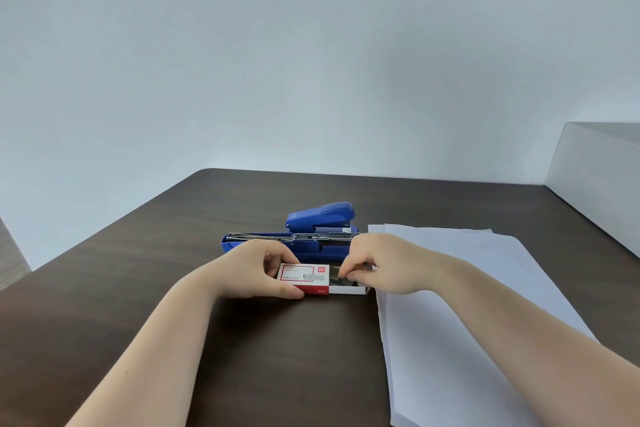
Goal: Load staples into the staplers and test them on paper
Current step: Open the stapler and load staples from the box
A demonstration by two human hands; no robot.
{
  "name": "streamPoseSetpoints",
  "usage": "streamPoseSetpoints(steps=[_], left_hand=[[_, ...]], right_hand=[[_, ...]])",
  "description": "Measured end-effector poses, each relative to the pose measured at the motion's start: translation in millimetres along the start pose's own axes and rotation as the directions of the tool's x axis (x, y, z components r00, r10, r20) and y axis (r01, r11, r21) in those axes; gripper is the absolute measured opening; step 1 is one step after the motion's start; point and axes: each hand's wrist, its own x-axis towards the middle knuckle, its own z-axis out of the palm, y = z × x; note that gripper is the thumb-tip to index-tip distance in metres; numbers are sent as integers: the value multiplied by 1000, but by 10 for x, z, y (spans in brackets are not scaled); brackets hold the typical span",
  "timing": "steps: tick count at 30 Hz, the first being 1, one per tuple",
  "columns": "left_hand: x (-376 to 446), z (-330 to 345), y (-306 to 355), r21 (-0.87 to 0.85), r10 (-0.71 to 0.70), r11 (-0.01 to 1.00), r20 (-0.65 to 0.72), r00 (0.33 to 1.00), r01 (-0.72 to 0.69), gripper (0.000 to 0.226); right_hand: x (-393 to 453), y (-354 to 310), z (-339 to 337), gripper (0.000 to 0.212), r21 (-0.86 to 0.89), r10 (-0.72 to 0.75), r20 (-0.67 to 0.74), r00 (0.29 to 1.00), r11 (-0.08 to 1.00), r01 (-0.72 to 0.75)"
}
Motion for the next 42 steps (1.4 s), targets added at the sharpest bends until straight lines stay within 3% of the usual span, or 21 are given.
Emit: streamPoseSetpoints(steps=[7,10,13,19,26,33,37,40,42], left_hand=[[0,11,12,-12,-5,1000,2,1000,5,42],[1,17,10,-11,-9,1000,-5,1000,9,42],[2,19,23,4,-13,1000,-19,1000,13,43],[-12,33,42,37,-8,999,-32,999,9,44],[-18,27,66,48,-22,999,-24,999,23,47],[-75,41,114,94,-39,995,-50,998,43,56],[-104,-17,195,97,-6,995,-199,980,26,46],[-45,-98,414,-95,22,993,-406,914,-67,24],[52,-145,554,-194,-3,976,-450,893,-94,15]], right_hand=[[24,42,26,17,-9,-8,16,1000,1000,8],[28,62,63,12,56,-10,-83,997,998,14],[41,60,57,13,172,83,-214,973,984,-46],[45,66,55,16,340,220,-325,920,935,-104],[28,108,-14,19,666,412,-368,834,743,-73],[56,106,-26,17,809,536,-346,770,586,-44],[139,108,-28,12,861,623,-325,712,506,-49],[202,59,-40,12,803,578,-354,735,591,-78],[246,-5,-77,13,746,521,-384,762,662,-76]])
